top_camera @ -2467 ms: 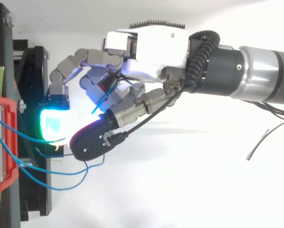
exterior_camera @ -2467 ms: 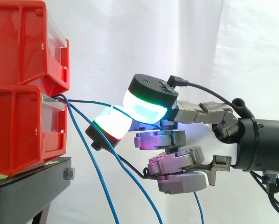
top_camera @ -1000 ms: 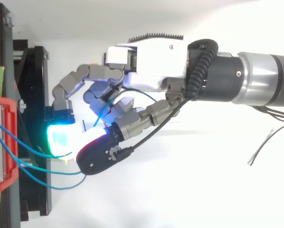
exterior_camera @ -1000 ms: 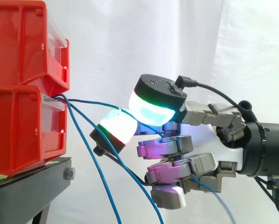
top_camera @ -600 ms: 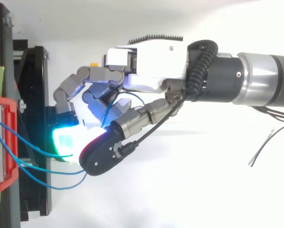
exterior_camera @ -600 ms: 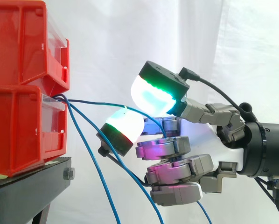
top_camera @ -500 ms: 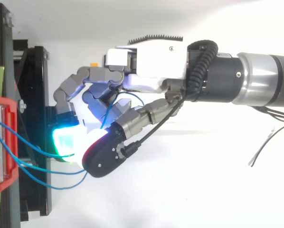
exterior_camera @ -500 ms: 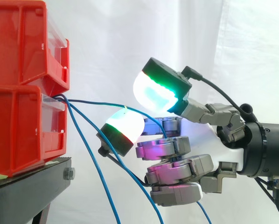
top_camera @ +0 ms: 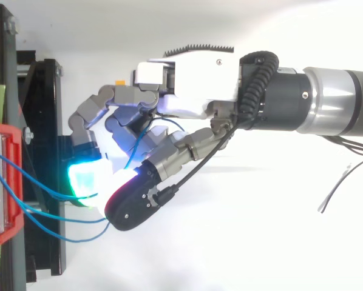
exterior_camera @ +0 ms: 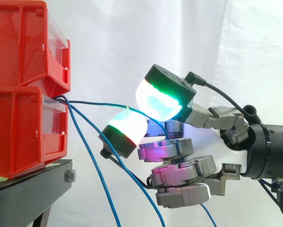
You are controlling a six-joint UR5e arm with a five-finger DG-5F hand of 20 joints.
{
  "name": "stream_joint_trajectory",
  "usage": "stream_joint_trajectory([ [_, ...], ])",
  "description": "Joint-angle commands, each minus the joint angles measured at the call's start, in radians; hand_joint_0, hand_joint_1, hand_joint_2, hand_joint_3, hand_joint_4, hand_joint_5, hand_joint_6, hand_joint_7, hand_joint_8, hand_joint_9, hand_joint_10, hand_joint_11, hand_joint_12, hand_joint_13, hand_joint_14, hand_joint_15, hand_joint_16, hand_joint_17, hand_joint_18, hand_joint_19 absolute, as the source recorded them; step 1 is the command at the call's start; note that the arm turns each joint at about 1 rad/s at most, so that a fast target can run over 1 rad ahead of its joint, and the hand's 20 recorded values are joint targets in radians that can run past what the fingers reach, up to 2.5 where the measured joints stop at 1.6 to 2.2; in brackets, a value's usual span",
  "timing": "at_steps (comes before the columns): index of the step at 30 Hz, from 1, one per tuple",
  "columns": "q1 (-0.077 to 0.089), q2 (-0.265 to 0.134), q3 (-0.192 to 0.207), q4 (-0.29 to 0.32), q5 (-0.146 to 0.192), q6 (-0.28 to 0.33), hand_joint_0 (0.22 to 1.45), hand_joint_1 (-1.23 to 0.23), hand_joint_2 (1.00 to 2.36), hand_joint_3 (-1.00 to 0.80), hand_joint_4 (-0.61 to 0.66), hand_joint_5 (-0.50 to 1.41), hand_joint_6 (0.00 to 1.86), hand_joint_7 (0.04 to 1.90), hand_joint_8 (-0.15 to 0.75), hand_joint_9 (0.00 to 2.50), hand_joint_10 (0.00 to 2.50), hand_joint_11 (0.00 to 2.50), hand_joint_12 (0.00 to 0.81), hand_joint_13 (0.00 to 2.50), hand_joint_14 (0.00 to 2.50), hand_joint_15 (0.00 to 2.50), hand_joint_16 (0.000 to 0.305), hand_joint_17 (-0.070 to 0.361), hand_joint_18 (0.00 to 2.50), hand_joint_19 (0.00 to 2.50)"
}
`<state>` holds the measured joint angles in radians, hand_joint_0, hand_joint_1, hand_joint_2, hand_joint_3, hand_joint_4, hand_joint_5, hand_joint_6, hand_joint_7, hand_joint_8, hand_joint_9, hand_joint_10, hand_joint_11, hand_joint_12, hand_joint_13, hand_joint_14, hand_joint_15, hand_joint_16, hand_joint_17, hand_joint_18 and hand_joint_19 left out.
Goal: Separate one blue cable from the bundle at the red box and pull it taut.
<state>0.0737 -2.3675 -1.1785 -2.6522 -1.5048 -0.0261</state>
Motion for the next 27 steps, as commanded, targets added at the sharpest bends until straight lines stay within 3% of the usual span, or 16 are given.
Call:
stream_joint_trajectory([
  [1, 0.0, -0.001, 0.0, 0.0, 0.0, 0.0, 0.6, -0.8, 1.02, -0.27, -0.05, -0.09, 0.91, 1.08, 0.184, 0.68, 2.5, 1.72, 0.344, 1.0, 1.94, 1.19, 0.042, 0.096, 1.23, 2.0],
  [6, 0.0, -0.001, 0.0, 0.002, 0.0, 0.0, 0.58, -0.83, 1.02, -0.13, -0.12, -0.07, 0.91, 1.11, 0.172, 0.7, 2.5, 1.69, 0.347, 1.01, 1.91, 1.21, 0.042, 0.096, 1.23, 2.01],
  [11, 0.0, 0.001, 0.0, 0.005, 0.0, 0.0, 0.57, -0.85, 1.02, -0.06, -0.15, -0.04, 0.89, 1.1, 0.201, 0.78, 2.5, 1.43, 0.389, 1.06, 1.97, 1.1, 0.057, 0.128, 1.23, 1.63],
  [16, 0.0, -0.001, -0.001, 0.0, 0.0, 0.0, 0.58, -0.86, 1.01, -0.03, -0.15, -0.03, 0.89, 1.1, 0.218, 0.83, 2.5, 1.24, 0.413, 1.09, 1.93, 1.07, 0.062, 0.139, 1.23, 1.5],
  [20, 0.0, -0.001, -0.001, 0.002, 0.0, 0.0, 0.58, -0.86, 1.01, -0.03, -0.16, -0.03, 0.89, 1.07, 0.223, 0.87, 2.5, 1.28, 0.409, 1.11, 1.85, 1.08, 0.063, 0.141, 1.23, 1.48],
  [23, 0.0, -0.001, 0.0, 0.003, 0.0, 0.0, 0.58, -0.86, 1.01, -0.06, -0.16, -0.03, 0.89, 1.05, 0.225, 0.87, 2.5, 1.34, 0.408, 1.11, 1.78, 1.12, 0.061, 0.138, 1.22, 1.53],
  [27, 0.0, -0.001, -0.001, 0.003, 0.0, 0.0, 0.58, -0.79, 1.02, -0.25, -0.1, -0.07, 0.89, 1.02, 0.193, 0.77, 2.5, 1.53, 0.338, 1.04, 1.57, 1.29, 0.043, 0.096, 1.17, 1.96],
])
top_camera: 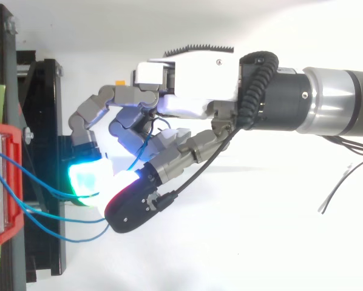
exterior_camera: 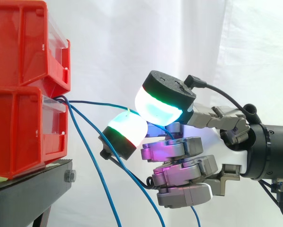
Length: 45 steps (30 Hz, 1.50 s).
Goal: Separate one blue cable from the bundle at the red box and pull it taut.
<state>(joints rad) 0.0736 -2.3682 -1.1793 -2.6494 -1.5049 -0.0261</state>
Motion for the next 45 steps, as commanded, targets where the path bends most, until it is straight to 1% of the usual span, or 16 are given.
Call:
stream_joint_trajectory([
  [1, 0.0, 0.001, 0.0, -0.001, 0.0, 0.0, 0.58, -0.79, 1.02, -0.25, -0.1, -0.07, 0.89, 1.01, 0.192, 0.76, 2.5, 1.5, 0.338, 1.04, 1.57, 1.29, 0.043, 0.096, 1.17, 1.97],
  [4, 0.0, 0.0, 0.0, 0.0, 0.0, 0.0, 0.58, -0.78, 1.02, -0.25, -0.09, -0.07, 0.88, 1.03, 0.19, 0.76, 2.5, 1.48, 0.336, 1.04, 1.55, 1.27, 0.042, 0.096, 1.16, 1.95],
  [7, 0.0, 0.001, 0.0, 0.0, 0.0, 0.0, 0.58, -0.8, 1.02, -0.18, -0.1, -0.06, 0.89, 1.02, 0.2, 0.77, 2.5, 1.41, 0.35, 1.05, 1.58, 1.24, 0.046, 0.104, 1.18, 1.93],
  [8, 0.0, 0.001, 0.0, 0.0, 0.0, 0.0, 0.58, -0.81, 1.02, -0.15, -0.1, -0.06, 0.9, 1.03, 0.207, 0.78, 2.5, 1.36, 0.361, 1.06, 1.59, 1.21, 0.048, 0.109, 1.2, 1.89],
  [9, 0.0, 0.0, 0.0, 0.0, 0.0, 0.0, 0.58, -0.82, 1.02, -0.13, -0.11, -0.05, 0.9, 1.03, 0.207, 0.79, 2.5, 1.37, 0.375, 1.07, 1.61, 1.18, 0.051, 0.115, 1.19, 1.82],
  [14, 0.0, 0.001, 0.0, -0.003, 0.0, 0.0, 0.59, -0.84, 1.01, -0.08, -0.12, -0.04, 0.89, 1.04, 0.225, 0.83, 2.5, 1.26, 0.4, 1.09, 1.64, 1.14, 0.059, 0.133, 1.19, 1.62],
  [19, 0.0, 0.0, 0.0, -0.006, -0.008, 0.0, 0.6, -0.86, 1.01, -0.05, -0.12, -0.03, 0.89, 1.05, 0.233, 0.86, 2.5, 1.26, 0.408, 1.11, 1.61, 1.13, 0.063, 0.141, 1.19, 1.53],
  [23, 0.0, 0.001, 0.0, -0.007, -0.008, 0.0, 0.6, -0.86, 1.01, -0.04, -0.12, -0.03, 0.89, 1.05, 0.235, 0.86, 2.5, 1.26, 0.417, 1.12, 1.58, 1.14, 0.063, 0.142, 1.19, 1.51],
  [27, 0.0, 0.001, 0.0, -0.009, -0.009, 0.0, 0.6, -0.86, 1.01, -0.04, -0.12, -0.03, 0.89, 1.04, 0.236, 0.88, 2.5, 1.23, 0.415, 1.14, 1.45, 1.17, 0.063, 0.142, 1.19, 1.53],
  [39, -0.003, 0.001, 0.0, -0.03, -0.015, -0.002, 0.6, -0.86, 1.01, -0.03, -0.12, -0.03, 0.89, 1.05, 0.239, 0.9, 2.5, 1.22, 0.417, 1.15, 1.4, 1.17, 0.063, 0.142, 1.19, 1.53],
  [42, -0.006, 0.006, 0.0, -0.052, -0.035, -0.011, 0.6, -0.87, 1.01, -0.03, -0.12, -0.03, 0.89, 1.05, 0.232, 0.9, 2.5, 1.22, 0.418, 1.15, 1.4, 1.16, 0.064, 0.143, 1.19, 1.51],
  [44, -0.009, 0.02, 0.0, -0.098, -0.075, -0.044, 0.6, -0.87, 1.01, -0.03, -0.12, -0.03, 0.89, 1.05, 0.24, 0.91, 2.5, 1.22, 0.411, 1.15, 1.39, 1.18, 0.063, 0.142, 1.19, 1.52],
  [45, -0.009, 0.021, 0.0, -0.098, -0.075, -0.044, 0.6, -0.87, 1.01, -0.03, -0.12, -0.03, 0.89, 1.05, 0.232, 0.91, 2.5, 1.2, 0.42, 1.15, 1.39, 1.18, 0.063, 0.142, 1.19, 1.52],
])
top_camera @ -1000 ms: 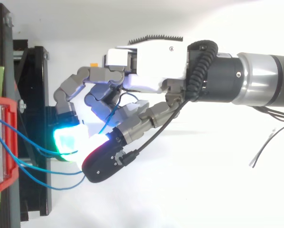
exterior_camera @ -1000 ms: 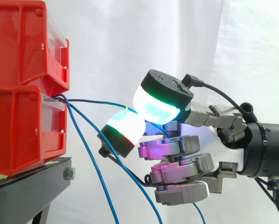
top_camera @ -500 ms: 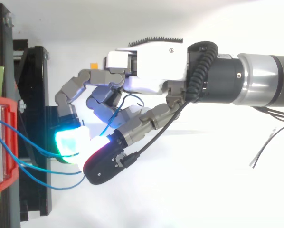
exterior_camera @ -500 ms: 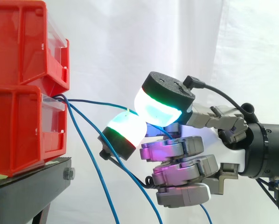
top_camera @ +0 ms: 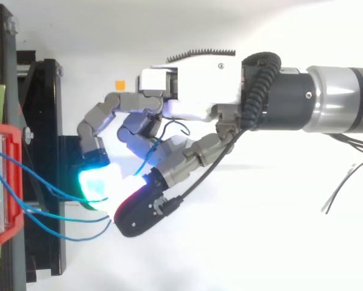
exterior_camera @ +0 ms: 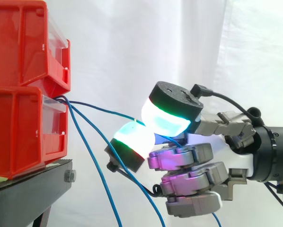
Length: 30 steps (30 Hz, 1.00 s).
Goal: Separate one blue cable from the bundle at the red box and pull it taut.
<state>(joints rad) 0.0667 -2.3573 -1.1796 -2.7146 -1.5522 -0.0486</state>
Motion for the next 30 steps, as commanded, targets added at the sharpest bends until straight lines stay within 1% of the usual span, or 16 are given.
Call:
stream_joint_trajectory([
  [1, -0.004, 0.021, 0.0, -0.079, -0.045, -0.053, 0.6, -0.87, 1.01, -0.03, -0.12, -0.03, 0.89, 1.05, 0.239, 0.91, 2.5, 1.23, 0.418, 1.16, 1.39, 1.18, 0.064, 0.144, 1.19, 1.52],
  [2, -0.004, 0.023, 0.0, -0.094, -0.046, -0.065, 0.6, -0.87, 1.01, -0.03, -0.12, -0.03, 0.89, 1.05, 0.239, 0.91, 2.5, 1.23, 0.418, 1.16, 1.39, 1.18, 0.063, 0.142, 1.19, 1.52],
  [3, -0.004, 0.032, 0.0, -0.126, -0.052, -0.089, 0.6, -0.87, 1.01, -0.03, -0.12, -0.03, 0.89, 1.05, 0.238, 0.91, 2.5, 1.2, 0.418, 1.16, 1.39, 1.18, 0.063, 0.142, 1.19, 1.52],
  [5, -0.005, 0.036, 0.0, -0.154, -0.054, -0.105, 0.6, -0.87, 1.01, -0.03, -0.12, -0.02, 0.89, 1.05, 0.239, 0.91, 2.5, 1.24, 0.415, 1.16, 1.38, 1.17, 0.063, 0.141, 1.19, 1.52],
  [10, -0.007, 0.044, 0.0, -0.182, -0.054, -0.111, 0.6, -0.87, 1.01, -0.03, -0.12, -0.02, 0.89, 1.05, 0.239, 0.92, 2.5, 1.22, 0.421, 1.16, 1.37, 1.18, 0.063, 0.142, 1.19, 1.52],
  [13, -0.012, 0.056, -0.002, -0.188, -0.055, -0.111, 0.6, -0.87, 1.01, -0.03, -0.12, -0.02, 0.88, 1.05, 0.239, 0.92, 2.5, 1.23, 0.415, 1.16, 1.36, 1.18, 0.064, 0.144, 1.2, 1.52],
  [17, -0.012, 0.067, -0.015, -0.195, -0.055, -0.111, 0.6, -0.87, 1.01, -0.03, -0.12, -0.02, 0.89, 1.05, 0.24, 0.92, 2.5, 1.23, 0.416, 1.16, 1.35, 1.2, 0.064, 0.144, 1.2, 1.51],
  [18, -0.013, 0.069, -0.023, -0.195, -0.055, -0.111, 0.6, -0.87, 1.01, -0.03, -0.12, -0.02, 0.89, 1.05, 0.24, 0.92, 2.5, 1.23, 0.415, 1.16, 1.35, 1.19, 0.064, 0.144, 1.2, 1.51],
  [19, -0.012, 0.081, -0.046, -0.194, -0.052, -0.109, 0.6, -0.87, 1.01, -0.03, -0.12, -0.02, 0.88, 1.05, 0.24, 0.92, 2.5, 1.23, 0.412, 1.16, 1.36, 1.19, 0.063, 0.142, 1.2, 1.52],
  [21, -0.012, 0.085, -0.06, -0.192, -0.052, -0.106, 0.6, -0.87, 1.01, -0.03, -0.12, -0.02, 0.88, 1.05, 0.239, 0.92, 2.5, 1.23, 0.416, 1.16, 1.35, 1.21, 0.064, 0.144, 1.2, 1.51],
  [22, -0.012, 0.092, -0.075, -0.191, -0.051, -0.106, 0.6, -0.87, 1.01, -0.03, -0.12, -0.02, 0.88, 1.05, 0.239, 0.92, 2.5, 1.21, 0.415, 1.16, 1.35, 1.2, 0.064, 0.144, 1.2, 1.51],
  [24, -0.01, 0.101, -0.089, -0.183, -0.048, -0.105, 0.6, -0.87, 1.01, -0.03, -0.11, -0.02, 0.88, 1.06, 0.241, 0.93, 2.5, 1.25, 0.416, 1.16, 1.34, 1.2, 0.064, 0.143, 1.2, 1.51],
  [25, -0.01, 0.102, -0.1, -0.177, -0.045, -0.102, 0.6, -0.87, 1.01, -0.03, -0.12, -0.02, 0.88, 1.06, 0.239, 0.93, 2.5, 1.22, 0.423, 1.17, 1.34, 1.19, 0.064, 0.143, 1.2, 1.51],
  [26, -0.008, 0.113, -0.112, -0.168, -0.04, -0.099, 0.6, -0.87, 1.01, -0.03, -0.12, -0.02, 0.88, 1.06, 0.24, 0.93, 2.5, 1.22, 0.416, 1.17, 1.34, 1.19, 0.064, 0.143, 1.2, 1.51],
  [29, -0.005, 0.133, -0.157, -0.142, -0.028, -0.089, 0.6, -0.87, 1.01, -0.03, -0.12, -0.02, 0.88, 1.05, 0.24, 0.93, 2.5, 1.24, 0.417, 1.17, 1.34, 1.19, 0.064, 0.143, 1.2, 1.51],
  [30, -0.005, 0.145, -0.176, -0.131, -0.022, -0.089, 0.6, -0.87, 1.01, -0.03, -0.12, -0.02, 0.88, 1.06, 0.241, 0.93, 2.5, 1.23, 0.422, 1.17, 1.33, 1.19, 0.063, 0.143, 1.2, 1.52],
])
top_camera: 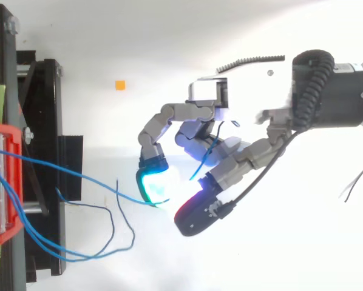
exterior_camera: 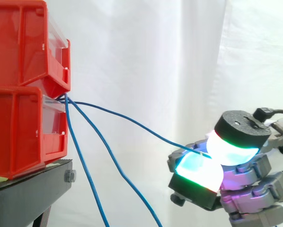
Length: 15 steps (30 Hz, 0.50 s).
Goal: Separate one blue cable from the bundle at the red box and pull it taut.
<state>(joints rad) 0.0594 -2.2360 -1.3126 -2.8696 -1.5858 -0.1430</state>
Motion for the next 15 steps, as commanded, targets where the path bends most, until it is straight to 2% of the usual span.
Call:
stream_joint_trajectory([
  [1, 0.005, 0.036, -0.071, 0.047, 0.029, 0.008, 0.6, -0.87, 1.01, -0.03, -0.12, -0.02, 0.88, 1.06, 0.234, 0.93, 2.5, 1.24, 0.422, 1.17, 1.33, 1.19, 0.064, 0.144, 1.2, 1.51],
  [6, 0.005, 0.041, -0.079, 0.053, 0.046, 0.028, 0.6, -0.87, 1.0, -0.03, -0.12, -0.02, 0.88, 1.06, 0.242, 0.94, 2.5, 1.24, 0.417, 1.17, 1.32, 1.2, 0.064, 0.143, 1.2, 1.51],
  [12, 0.008, 0.039, -0.079, 0.059, 0.058, 0.003, 0.6, -0.87, 1.01, -0.03, -0.12, -0.02, 0.88, 1.06, 0.242, 0.94, 2.5, 1.24, 0.419, 1.17, 1.32, 1.18, 0.064, 0.143, 1.2, 1.51],
  [15, 0.011, 0.039, -0.079, 0.082, 0.069, -0.024, 0.6, -0.87, 1.01, -0.02, -0.11, -0.02, 0.88, 1.06, 0.242, 0.94, 2.5, 1.23, 0.412, 1.17, 1.31, 1.2, 0.064, 0.143, 1.2, 1.51],
])
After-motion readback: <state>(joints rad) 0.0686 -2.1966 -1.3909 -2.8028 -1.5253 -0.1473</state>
